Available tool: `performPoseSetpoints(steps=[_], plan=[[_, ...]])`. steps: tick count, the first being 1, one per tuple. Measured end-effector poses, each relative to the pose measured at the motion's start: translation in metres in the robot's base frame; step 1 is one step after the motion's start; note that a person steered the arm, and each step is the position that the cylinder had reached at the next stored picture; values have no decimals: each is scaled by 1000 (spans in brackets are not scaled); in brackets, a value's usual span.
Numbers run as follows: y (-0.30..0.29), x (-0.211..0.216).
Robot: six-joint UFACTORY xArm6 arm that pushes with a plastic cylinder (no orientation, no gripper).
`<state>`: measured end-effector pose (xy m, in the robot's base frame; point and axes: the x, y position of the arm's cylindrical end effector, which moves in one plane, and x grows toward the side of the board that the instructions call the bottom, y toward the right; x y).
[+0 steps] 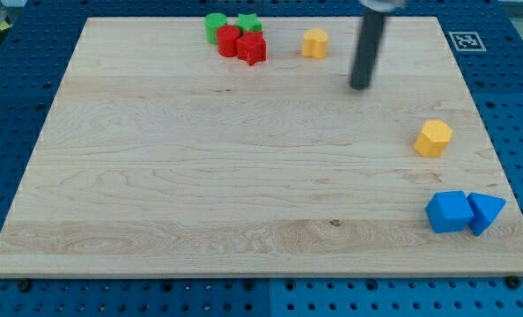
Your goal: Move the yellow blocks towards the group of blocks
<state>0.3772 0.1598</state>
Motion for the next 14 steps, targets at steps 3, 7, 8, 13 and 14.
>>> performPoseSetpoints(steps=[3, 7, 8, 13, 14], plan=[[87, 151], [69, 78], [56, 127], [29, 137], [25, 25]])
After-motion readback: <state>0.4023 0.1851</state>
